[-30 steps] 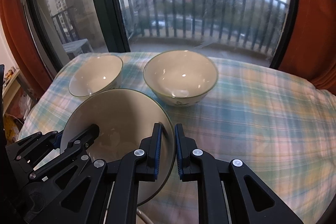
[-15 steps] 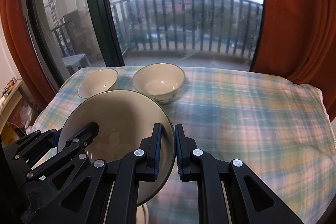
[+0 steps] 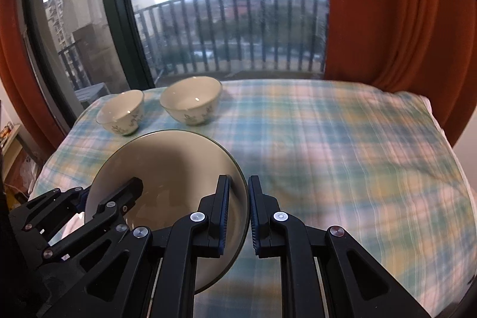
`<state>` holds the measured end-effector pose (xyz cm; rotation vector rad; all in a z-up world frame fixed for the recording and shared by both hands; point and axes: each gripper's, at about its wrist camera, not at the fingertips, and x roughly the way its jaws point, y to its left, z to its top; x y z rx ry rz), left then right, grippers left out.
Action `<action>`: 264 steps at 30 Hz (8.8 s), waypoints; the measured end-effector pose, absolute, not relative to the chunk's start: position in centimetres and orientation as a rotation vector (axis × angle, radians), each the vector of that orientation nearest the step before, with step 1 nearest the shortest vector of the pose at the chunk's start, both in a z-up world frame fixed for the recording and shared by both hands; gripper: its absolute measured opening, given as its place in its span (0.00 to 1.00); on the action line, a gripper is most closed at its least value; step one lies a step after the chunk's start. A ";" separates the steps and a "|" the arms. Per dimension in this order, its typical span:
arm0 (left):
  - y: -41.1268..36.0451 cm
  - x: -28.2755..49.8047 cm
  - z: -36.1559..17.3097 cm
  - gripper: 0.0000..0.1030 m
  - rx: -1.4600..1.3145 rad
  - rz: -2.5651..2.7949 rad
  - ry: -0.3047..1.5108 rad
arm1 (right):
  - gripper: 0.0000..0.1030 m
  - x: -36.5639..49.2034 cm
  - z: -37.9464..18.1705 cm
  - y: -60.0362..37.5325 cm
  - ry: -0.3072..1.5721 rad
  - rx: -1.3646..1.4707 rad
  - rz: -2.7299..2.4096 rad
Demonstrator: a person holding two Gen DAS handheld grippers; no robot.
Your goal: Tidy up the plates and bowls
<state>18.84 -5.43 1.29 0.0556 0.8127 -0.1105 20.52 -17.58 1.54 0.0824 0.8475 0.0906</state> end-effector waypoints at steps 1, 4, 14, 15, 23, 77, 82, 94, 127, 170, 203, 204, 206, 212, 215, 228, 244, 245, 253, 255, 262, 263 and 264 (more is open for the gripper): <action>-5.8 18.6 0.9 0.17 0.059 -0.123 0.824 | 0.15 20.1 1.2 -18.0 0.851 0.082 0.080; -6.9 17.9 -0.1 0.17 0.067 -0.152 0.845 | 0.15 19.0 0.2 -19.0 0.874 0.091 0.059; -8.8 16.4 -1.8 0.17 0.083 -0.215 0.889 | 0.15 16.4 -1.9 -21.1 0.914 0.125 0.004; -8.9 16.3 -2.1 0.17 0.078 -0.224 0.902 | 0.15 16.1 -1.9 -21.1 0.911 0.124 -0.001; -9.3 15.5 -4.9 0.17 0.078 -0.267 1.015 | 0.15 14.8 -3.2 -21.5 0.951 0.132 -0.020; 3.6 22.5 4.3 0.82 0.050 -0.004 0.756 | 0.74 25.4 4.0 -8.3 0.803 0.041 0.198; 5.8 24.8 4.8 0.81 0.045 0.036 0.750 | 0.74 27.8 4.6 -5.9 0.784 0.007 0.230; 10.8 31.5 5.0 0.72 0.022 0.132 0.716 | 0.74 35.7 4.6 -1.1 0.759 0.016 0.328; 14.2 40.1 -3.0 0.18 -0.008 0.226 0.875 | 0.24 45.9 -5.6 5.5 0.941 -0.034 0.276; 9.5 29.9 3.4 0.18 -0.014 0.201 0.781 | 0.15 35.6 2.6 -0.9 0.849 -0.034 0.236; -2.5 18.4 5.1 0.18 0.059 -0.095 0.718 | 0.15 21.3 4.4 -15.1 0.811 0.031 0.132; -2.8 18.2 5.0 0.18 0.063 -0.104 0.719 | 0.15 21.0 4.3 -15.6 0.813 0.042 0.128; -3.3 18.0 4.8 0.18 0.067 -0.117 0.722 | 0.15 20.5 4.1 -16.3 0.812 0.052 0.122; -4.9 17.5 3.9 0.18 0.078 -0.169 0.756 | 0.15 19.0 4.2 -17.9 0.806 0.056 0.099; -5.5 17.2 3.6 0.18 0.070 -0.199 0.775 | 0.15 18.3 3.8 -18.7 0.816 0.051 0.085; -8.6 15.8 1.4 0.18 0.090 -0.298 0.834 | 0.15 15.2 2.0 -21.9 0.864 0.078 0.045; -9.9 15.1 -1.3 0.18 0.121 -0.310 0.900 | 0.15 13.9 -1.2 -23.3 0.937 0.126 0.043; -9.8 15.1 -1.5 0.18 0.119 -0.309 0.905 | 0.15 14.0 -1.5 -23.3 0.949 0.133 0.048; -9.9 14.4 -2.2 0.20 0.124 -0.289 0.885 | 0.15 13.4 -2.5 -23.0 0.956 0.138 0.050; -10.0 14.5 -2.4 0.20 0.130 -0.286 0.881 | 0.15 13.5 -2.6 -23.0 0.952 0.136 0.050; -10.1 14.3 -2.6 0.20 0.148 -0.279 0.861 | 0.15 13.7 -2.8 -22.9 0.941 0.106 0.054; -10.2 14.3 -2.7 0.21 0.147 -0.277 0.861 | 0.15 13.7 -2.8 -22.8 0.940 0.101 0.053; -10.2 14.3 -2.8 0.22 0.147 -0.275 0.862 | 0.15 13.7 -2.8 -22.8 0.937 0.094 0.052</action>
